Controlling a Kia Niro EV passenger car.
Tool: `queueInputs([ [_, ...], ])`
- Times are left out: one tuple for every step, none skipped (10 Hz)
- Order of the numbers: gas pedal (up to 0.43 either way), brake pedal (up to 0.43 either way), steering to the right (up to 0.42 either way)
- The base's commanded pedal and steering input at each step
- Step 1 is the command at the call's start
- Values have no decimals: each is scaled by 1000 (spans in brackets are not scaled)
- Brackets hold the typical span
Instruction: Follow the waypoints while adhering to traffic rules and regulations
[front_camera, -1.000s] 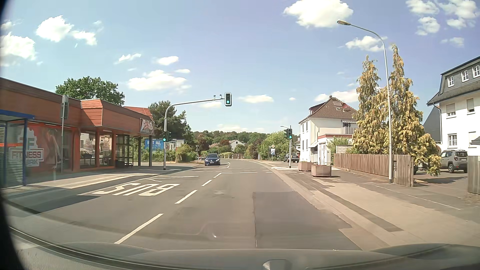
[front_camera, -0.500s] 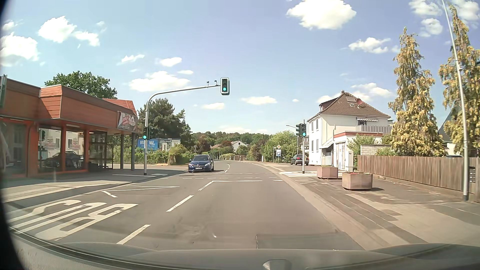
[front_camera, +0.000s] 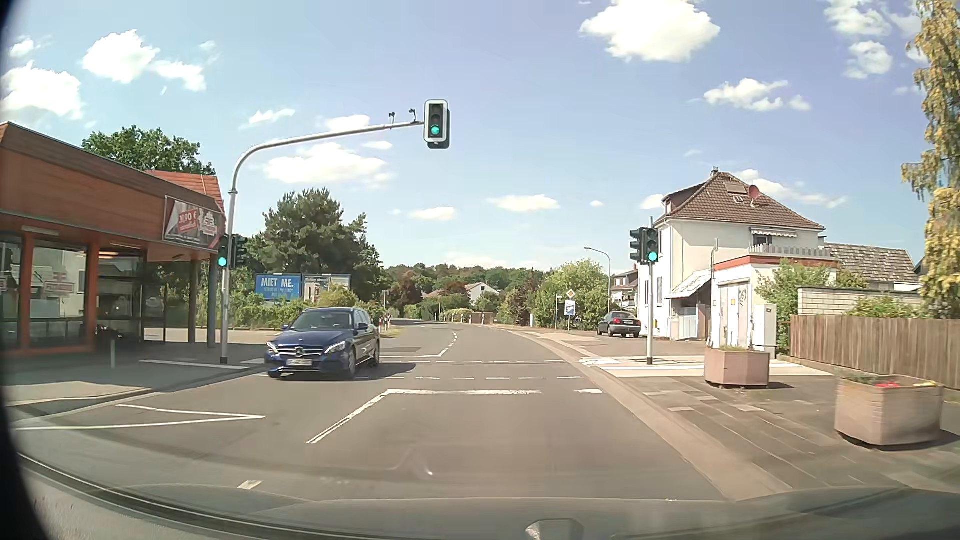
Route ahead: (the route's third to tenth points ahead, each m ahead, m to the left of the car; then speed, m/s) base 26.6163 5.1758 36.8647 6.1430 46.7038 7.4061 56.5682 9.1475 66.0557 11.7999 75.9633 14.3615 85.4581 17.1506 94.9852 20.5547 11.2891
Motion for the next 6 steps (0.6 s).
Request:
queueInputs([
  [47,30,-6],
  [47,30,-5],
  [47,30,-6],
  [47,30,-6],
  [47,30,-5],
  [47,30,-6],
])
